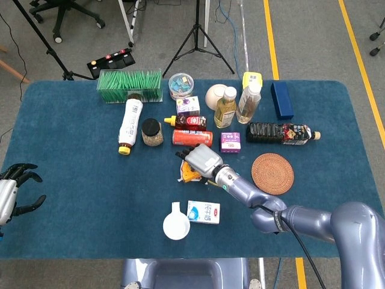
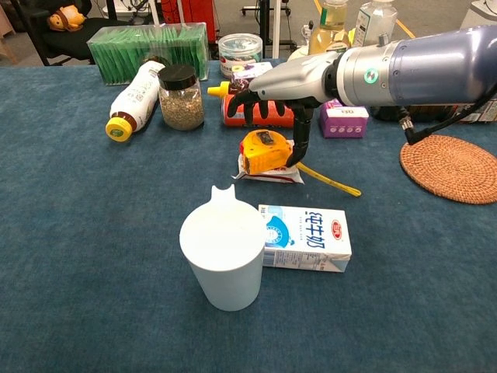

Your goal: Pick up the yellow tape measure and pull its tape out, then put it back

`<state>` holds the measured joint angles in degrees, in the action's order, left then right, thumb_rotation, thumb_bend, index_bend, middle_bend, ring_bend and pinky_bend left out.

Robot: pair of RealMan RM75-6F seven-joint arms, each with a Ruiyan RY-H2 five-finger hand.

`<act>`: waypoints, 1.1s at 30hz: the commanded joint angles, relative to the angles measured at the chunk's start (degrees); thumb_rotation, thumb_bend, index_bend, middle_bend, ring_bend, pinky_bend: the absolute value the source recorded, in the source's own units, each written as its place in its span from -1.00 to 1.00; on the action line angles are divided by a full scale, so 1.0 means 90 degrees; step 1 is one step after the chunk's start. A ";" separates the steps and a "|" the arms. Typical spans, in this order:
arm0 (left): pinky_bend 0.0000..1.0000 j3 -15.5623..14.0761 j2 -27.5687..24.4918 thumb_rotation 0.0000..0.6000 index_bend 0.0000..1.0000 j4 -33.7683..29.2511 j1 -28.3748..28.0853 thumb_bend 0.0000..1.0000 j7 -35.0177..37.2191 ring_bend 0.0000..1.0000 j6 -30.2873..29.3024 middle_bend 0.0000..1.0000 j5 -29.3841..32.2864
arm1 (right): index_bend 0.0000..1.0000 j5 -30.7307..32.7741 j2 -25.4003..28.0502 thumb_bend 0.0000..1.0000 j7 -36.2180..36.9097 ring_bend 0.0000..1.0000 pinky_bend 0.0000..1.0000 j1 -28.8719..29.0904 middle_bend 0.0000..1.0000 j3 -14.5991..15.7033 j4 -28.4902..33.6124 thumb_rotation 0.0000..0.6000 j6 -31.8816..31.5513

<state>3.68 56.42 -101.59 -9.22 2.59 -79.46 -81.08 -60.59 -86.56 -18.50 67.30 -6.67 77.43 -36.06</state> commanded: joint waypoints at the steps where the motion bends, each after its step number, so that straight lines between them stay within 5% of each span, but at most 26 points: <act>1: -0.42 0.0006 0.0005 1.00 -0.16 -0.0004 0.0000 -0.54 -0.0008 -0.67 -0.0009 -0.49 -0.0007 | -0.76 0.0019 -0.0001 -0.93 0.0003 -0.49 -0.43 -0.0015 -0.53 0.0003 -0.0023 1.00 0.0013; 23: -0.42 0.0010 0.0042 1.00 -0.15 0.0083 -0.0006 -0.54 0.0061 -0.67 0.0048 -0.49 -0.0001 | -0.49 0.0486 -0.0102 -0.93 -0.0321 -0.34 -0.34 0.0013 -0.38 0.0024 -0.0062 1.00 0.0033; 33: -0.42 0.0001 0.0068 1.00 -0.15 0.0118 0.0001 -0.54 0.0081 -0.67 0.0051 -0.49 -0.0014 | -0.21 0.0588 -0.0148 -0.91 -0.0314 -0.13 -0.21 -0.0026 -0.20 -0.0020 -0.0023 1.00 -0.0075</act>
<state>3.70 57.03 -100.54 -9.23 3.31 -79.00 -81.22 -55.39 -87.81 -21.43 67.13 -6.76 77.22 -36.62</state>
